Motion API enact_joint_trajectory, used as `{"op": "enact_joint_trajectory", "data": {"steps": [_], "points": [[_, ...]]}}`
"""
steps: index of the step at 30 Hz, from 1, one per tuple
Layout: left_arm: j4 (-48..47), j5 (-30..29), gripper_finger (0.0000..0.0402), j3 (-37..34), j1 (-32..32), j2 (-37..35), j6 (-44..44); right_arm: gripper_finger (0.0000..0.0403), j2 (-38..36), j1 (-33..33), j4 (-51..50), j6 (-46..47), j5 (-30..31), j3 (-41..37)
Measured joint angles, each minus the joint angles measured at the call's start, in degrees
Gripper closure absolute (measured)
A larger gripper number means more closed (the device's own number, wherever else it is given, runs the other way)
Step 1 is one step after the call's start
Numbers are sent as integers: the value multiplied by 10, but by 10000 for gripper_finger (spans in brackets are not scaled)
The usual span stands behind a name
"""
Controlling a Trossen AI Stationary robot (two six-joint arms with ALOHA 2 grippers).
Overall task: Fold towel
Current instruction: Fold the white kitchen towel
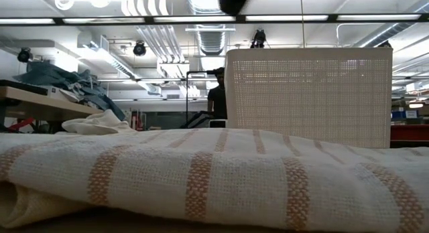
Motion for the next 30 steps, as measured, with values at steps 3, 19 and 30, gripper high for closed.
{"op": "enact_joint_trajectory", "data": {"steps": [3, 19, 30], "points": [[50, 24, 309, 0, 12, 26, 0, 204, -9, 0, 0, 59, -26, -15], [-62, 54, 270, 0, 14, 30, -42, 232, -230, 30, 115, 171, -74, -289], [-63, 51, 290, 0, 15, 22, -29, 237, -299, 39, 384, 171, -53, -498]]}}
